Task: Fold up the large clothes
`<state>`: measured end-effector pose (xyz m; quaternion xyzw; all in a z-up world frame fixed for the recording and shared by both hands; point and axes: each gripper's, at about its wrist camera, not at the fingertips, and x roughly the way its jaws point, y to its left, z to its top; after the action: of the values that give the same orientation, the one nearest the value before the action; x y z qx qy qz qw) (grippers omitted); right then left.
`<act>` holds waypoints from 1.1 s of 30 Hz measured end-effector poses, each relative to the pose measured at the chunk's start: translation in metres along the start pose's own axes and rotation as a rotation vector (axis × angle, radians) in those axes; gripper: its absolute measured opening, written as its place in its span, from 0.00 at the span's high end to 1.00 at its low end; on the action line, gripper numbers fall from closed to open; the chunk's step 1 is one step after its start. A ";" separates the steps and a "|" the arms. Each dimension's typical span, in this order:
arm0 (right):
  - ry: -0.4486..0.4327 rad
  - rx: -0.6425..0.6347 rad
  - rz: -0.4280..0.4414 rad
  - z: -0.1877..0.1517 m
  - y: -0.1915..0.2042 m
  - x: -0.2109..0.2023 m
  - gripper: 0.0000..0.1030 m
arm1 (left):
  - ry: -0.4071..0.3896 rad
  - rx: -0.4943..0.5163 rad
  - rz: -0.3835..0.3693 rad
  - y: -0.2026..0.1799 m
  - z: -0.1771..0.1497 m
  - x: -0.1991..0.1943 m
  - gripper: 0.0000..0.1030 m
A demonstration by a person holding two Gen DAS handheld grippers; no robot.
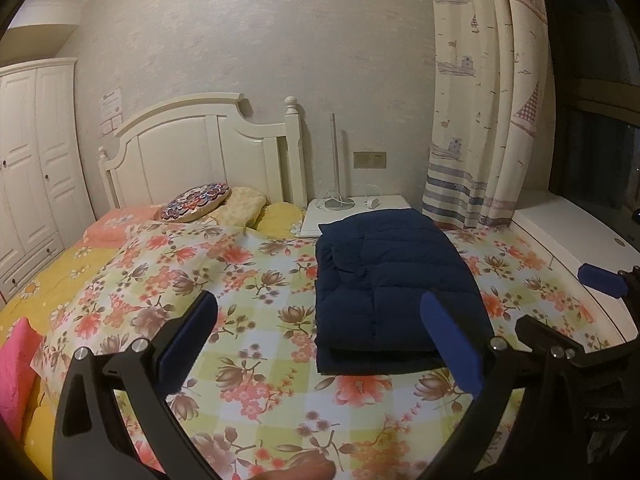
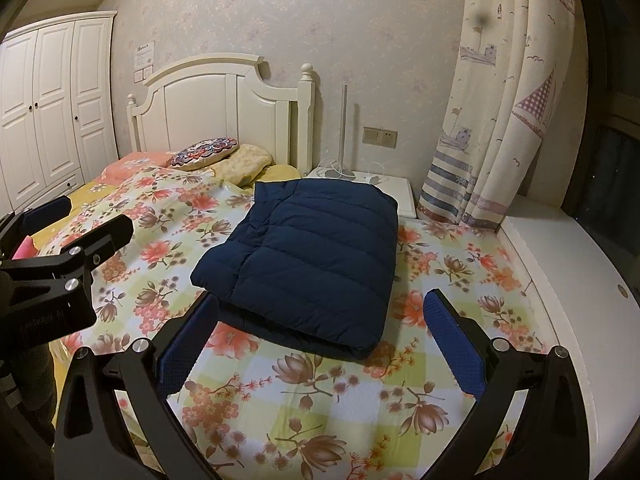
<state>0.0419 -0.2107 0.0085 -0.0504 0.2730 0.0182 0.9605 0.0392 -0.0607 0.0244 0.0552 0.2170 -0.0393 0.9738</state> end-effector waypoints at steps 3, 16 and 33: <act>0.000 0.001 0.002 -0.001 0.001 0.000 0.05 | 0.000 -0.004 0.001 0.002 0.001 0.000 0.02; 0.003 0.002 0.004 -0.002 0.003 0.002 0.05 | -0.019 0.007 -0.001 -0.001 0.002 -0.005 0.02; 0.026 -0.001 0.015 -0.009 0.005 0.012 0.05 | -0.020 0.029 -0.016 -0.007 0.003 -0.004 0.02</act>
<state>0.0473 -0.2069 -0.0057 -0.0489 0.2858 0.0246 0.9567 0.0360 -0.0679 0.0281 0.0672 0.2071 -0.0506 0.9747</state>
